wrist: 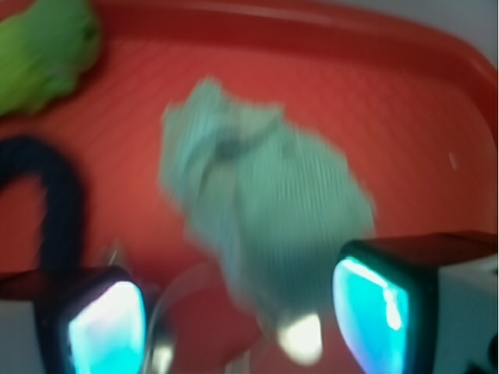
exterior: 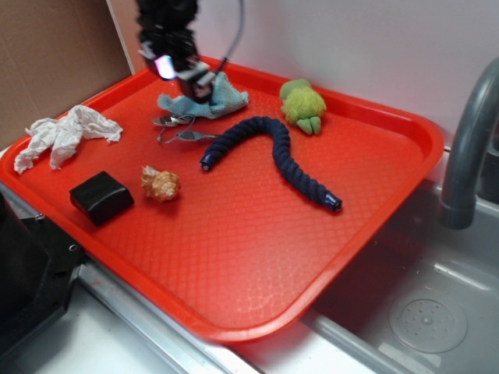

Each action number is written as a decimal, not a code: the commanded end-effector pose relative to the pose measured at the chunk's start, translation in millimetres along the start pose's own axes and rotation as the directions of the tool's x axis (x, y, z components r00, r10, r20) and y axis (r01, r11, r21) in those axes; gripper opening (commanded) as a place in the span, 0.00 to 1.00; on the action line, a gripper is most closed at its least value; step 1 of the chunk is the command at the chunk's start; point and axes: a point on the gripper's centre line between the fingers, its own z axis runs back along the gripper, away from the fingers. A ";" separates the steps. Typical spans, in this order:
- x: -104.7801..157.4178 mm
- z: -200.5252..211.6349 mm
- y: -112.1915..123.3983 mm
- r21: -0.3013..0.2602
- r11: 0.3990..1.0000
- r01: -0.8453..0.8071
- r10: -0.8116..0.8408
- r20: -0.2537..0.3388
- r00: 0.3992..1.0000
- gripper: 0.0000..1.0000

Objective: Grab the blue cloth.

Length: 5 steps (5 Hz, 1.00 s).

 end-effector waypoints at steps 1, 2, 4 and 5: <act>39.9 -24.5 4.0 0.041 0.996 0.078 -0.080 0.042 0.996 1.00; 37.6 -31.9 4.3 0.016 0.997 0.074 -0.074 0.023 0.997 0.00; 9.1 14.3 -1.6 0.016 0.999 -0.046 0.046 0.023 0.999 0.00; -12.6 66.3 -39.9 0.031 0.994 -0.104 0.102 0.057 0.993 0.00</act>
